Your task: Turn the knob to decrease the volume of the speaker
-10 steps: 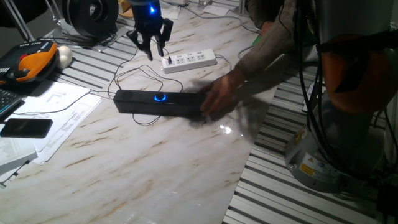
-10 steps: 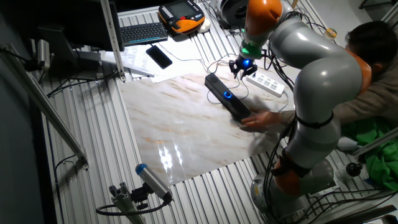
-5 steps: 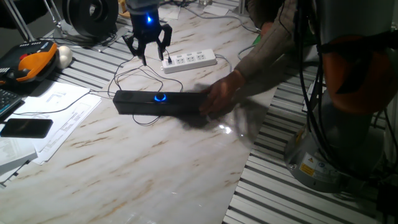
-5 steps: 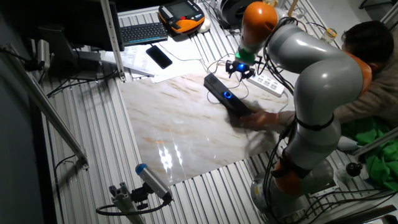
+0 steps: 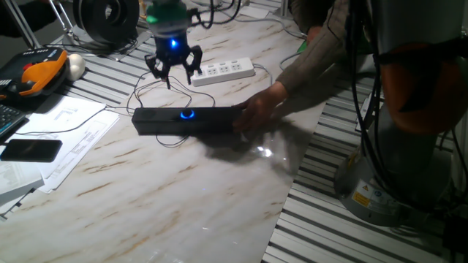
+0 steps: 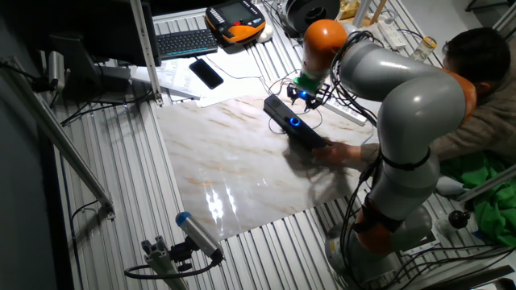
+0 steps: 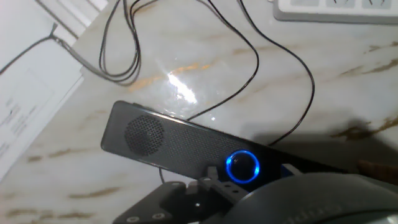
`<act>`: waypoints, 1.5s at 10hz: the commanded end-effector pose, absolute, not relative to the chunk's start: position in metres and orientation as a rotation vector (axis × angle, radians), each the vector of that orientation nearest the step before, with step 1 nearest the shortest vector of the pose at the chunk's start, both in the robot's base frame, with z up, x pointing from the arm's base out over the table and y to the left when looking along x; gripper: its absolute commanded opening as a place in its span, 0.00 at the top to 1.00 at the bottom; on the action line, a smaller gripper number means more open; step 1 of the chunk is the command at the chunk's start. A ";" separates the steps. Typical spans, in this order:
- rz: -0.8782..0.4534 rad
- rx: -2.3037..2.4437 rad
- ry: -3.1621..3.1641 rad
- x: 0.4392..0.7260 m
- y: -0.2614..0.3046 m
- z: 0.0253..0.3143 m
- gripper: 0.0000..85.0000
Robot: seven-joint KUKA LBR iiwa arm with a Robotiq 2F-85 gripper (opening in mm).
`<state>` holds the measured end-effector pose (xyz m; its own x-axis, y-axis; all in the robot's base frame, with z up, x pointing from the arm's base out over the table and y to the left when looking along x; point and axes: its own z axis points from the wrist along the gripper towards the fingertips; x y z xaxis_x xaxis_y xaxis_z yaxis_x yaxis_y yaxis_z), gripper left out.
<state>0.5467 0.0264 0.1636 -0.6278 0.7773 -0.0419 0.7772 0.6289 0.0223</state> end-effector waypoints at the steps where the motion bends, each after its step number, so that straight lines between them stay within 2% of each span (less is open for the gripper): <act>1: -0.029 2.372 1.994 0.548 0.026 0.159 0.40; 9: -0.029 2.381 1.983 0.557 0.020 0.107 0.40; 15: -0.022 2.372 1.995 0.569 0.022 0.102 0.40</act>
<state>0.5694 0.0217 0.1019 -0.1687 0.9849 -0.0393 0.9852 0.1697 0.0228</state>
